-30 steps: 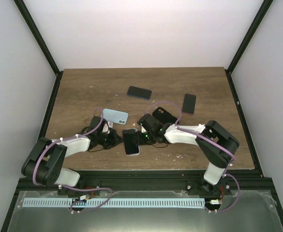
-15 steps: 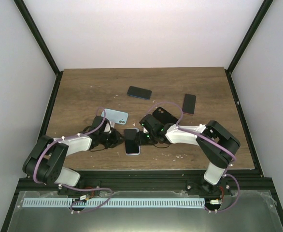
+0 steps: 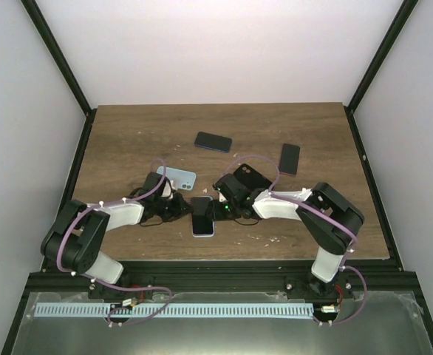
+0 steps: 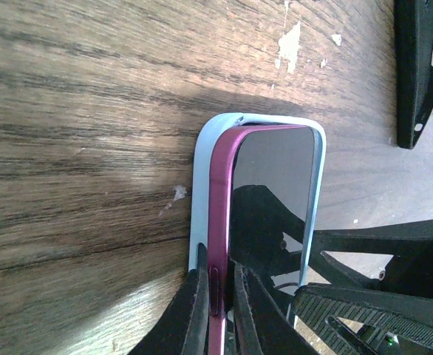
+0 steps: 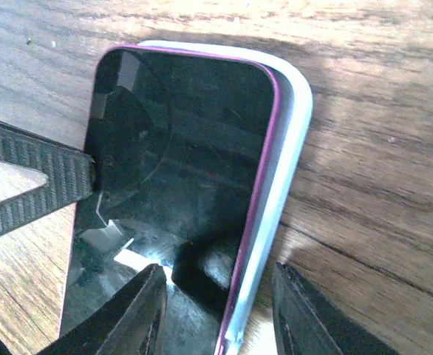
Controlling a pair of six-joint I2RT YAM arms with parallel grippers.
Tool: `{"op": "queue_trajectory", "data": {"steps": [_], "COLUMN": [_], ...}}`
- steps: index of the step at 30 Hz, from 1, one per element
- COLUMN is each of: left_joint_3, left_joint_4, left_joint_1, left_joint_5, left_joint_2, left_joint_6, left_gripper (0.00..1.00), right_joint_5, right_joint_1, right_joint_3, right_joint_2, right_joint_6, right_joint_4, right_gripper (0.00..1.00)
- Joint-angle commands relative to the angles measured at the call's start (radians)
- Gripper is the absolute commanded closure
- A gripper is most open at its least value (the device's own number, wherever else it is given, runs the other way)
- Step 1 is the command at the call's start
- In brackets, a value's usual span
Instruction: Put the phone into the phone case
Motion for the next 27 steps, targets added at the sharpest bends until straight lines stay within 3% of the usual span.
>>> {"op": "queue_trajectory", "data": {"steps": [1, 10, 19, 27], "left_joint_3": [0.012, 0.007, -0.003, 0.004], "left_joint_4": [0.05, 0.088, 0.056, -0.024], "left_joint_1": [-0.01, -0.053, -0.056, -0.056], "left_joint_5": [0.027, 0.018, -0.008, -0.102], "left_joint_2": [0.039, 0.06, 0.017, -0.07], "left_joint_6": [0.009, 0.012, 0.027, 0.034], "left_gripper": [0.95, 0.96, 0.77, 0.74], "right_joint_5": [-0.022, -0.071, -0.053, 0.012], "right_joint_1": [-0.008, -0.008, -0.008, -0.009], "right_joint_3": [0.009, -0.024, -0.038, -0.04], "right_joint_2": [0.037, 0.04, 0.023, 0.008], "right_joint_6": [-0.027, -0.042, -0.107, -0.09], "right_joint_4": [0.06, 0.151, 0.188, 0.124], "right_gripper": [0.6, 0.63, 0.64, 0.65]}}
